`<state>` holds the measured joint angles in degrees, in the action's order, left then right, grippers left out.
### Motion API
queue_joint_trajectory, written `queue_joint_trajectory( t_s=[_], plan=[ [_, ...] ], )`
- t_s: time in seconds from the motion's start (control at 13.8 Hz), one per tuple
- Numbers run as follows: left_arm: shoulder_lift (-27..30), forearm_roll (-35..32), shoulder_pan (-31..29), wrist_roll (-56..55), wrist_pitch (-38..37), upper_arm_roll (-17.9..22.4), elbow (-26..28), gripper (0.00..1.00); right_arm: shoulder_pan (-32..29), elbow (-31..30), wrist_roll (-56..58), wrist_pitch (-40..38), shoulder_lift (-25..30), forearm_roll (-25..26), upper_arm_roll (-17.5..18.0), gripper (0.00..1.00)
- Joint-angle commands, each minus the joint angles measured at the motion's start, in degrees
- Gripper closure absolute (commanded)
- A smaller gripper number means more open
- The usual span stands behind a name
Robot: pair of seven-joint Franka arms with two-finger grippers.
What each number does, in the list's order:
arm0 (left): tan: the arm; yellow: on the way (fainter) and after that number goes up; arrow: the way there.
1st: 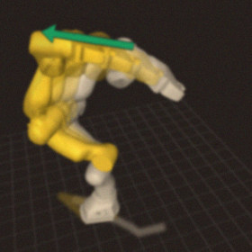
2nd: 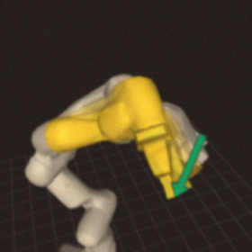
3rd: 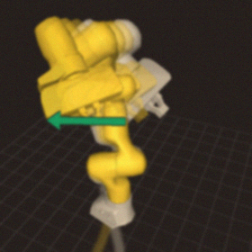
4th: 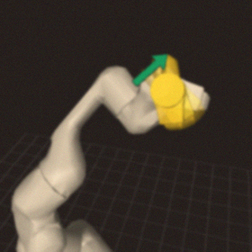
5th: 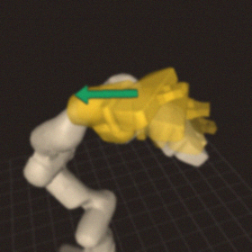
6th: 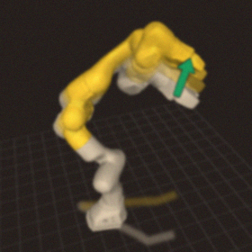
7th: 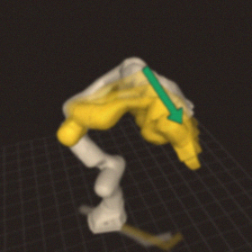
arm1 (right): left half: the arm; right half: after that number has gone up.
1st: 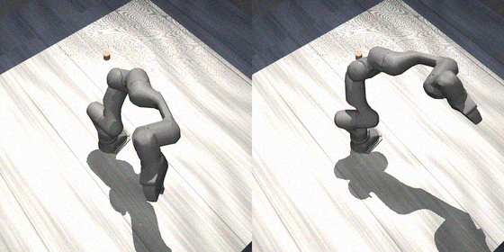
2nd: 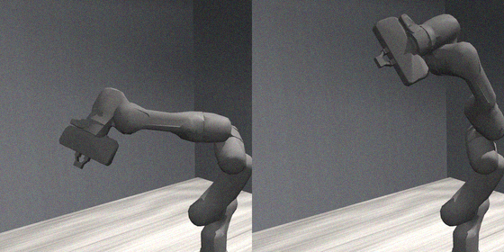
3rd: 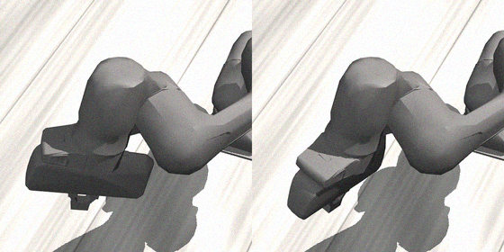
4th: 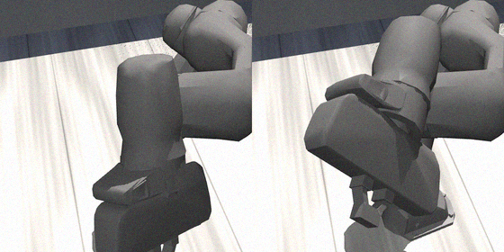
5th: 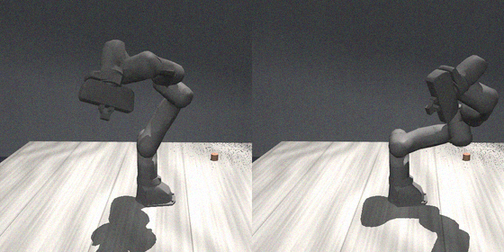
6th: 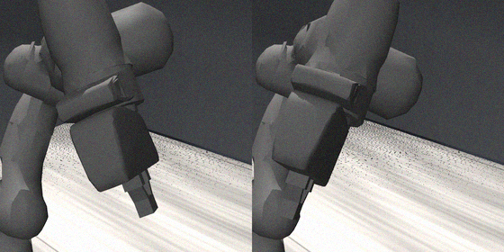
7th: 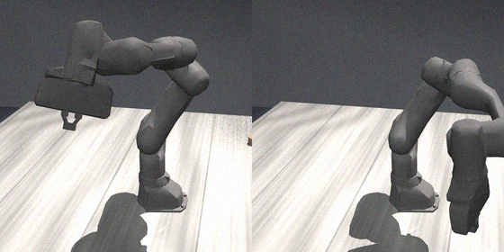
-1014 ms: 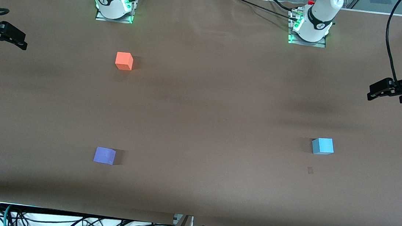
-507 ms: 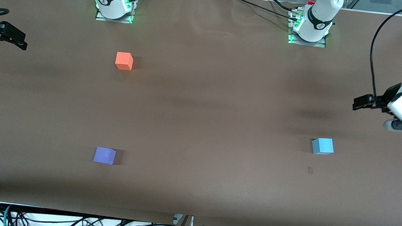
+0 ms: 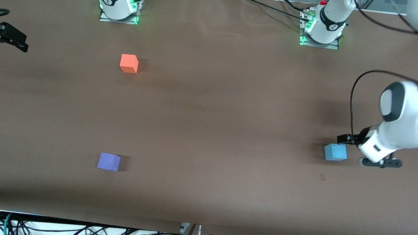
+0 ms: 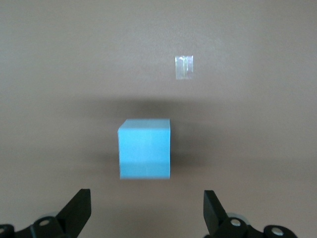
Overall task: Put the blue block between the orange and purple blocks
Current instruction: 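Reach the left gripper down over the light blue cube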
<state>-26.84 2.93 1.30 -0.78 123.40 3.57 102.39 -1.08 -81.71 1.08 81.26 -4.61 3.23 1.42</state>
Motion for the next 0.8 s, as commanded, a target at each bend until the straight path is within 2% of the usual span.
queue_joint_trajectory(
  t_s=[0.0, 0.36, 0.72],
  plan=[
    [-4.0, 2.9, -1.0, 2.7, 4.6, -0.1, -1.3, 0.0, -0.3, -0.5, 1.0, 1.3, 0.5, -1.0, 0.1, 0.0],
    [-8.3, 3.0, -1.2, 2.7, 11.6, -0.1, -0.9, 0.0, -0.5, -0.5, 1.0, 1.3, 0.5, -2.2, 0.0, 0.0],
    [-9.5, 4.1, -1.2, 2.7, 11.8, -0.5, -0.2, 0.0, -0.5, 0.1, 1.2, 1.2, -0.6, -2.2, 0.0, 0.0]
  ],
)
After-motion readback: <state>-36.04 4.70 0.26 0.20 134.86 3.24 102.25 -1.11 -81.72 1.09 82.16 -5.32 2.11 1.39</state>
